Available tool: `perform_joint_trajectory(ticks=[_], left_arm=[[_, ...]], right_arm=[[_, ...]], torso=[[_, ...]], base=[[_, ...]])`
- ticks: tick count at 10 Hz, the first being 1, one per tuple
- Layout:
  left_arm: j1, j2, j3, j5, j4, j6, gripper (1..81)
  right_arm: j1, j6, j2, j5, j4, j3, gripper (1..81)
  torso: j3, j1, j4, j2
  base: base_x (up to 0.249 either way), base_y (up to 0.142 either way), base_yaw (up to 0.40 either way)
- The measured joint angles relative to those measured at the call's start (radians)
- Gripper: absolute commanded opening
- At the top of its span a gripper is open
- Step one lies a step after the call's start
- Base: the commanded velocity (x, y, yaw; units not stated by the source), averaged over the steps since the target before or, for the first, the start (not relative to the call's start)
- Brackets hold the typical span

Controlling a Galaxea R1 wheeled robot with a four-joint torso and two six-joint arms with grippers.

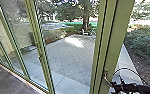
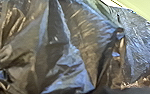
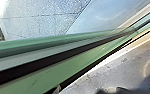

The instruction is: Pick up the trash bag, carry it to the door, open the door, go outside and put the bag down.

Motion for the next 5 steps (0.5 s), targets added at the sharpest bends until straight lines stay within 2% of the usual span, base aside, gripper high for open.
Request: perform_joint_trajectory(ticks=[5], left_arm=[[-0.002, -0.003, 0.0, 0.0, -0.002, 0.0, 1.0]], right_arm=[[0.011, -0.007, 0.003, 0.053, 0.001, -0.018, 81.1]], torso=[[-0.012, 0.0, -0.001, 0.0]], base=[[0.0, 0.0, 0.0]])
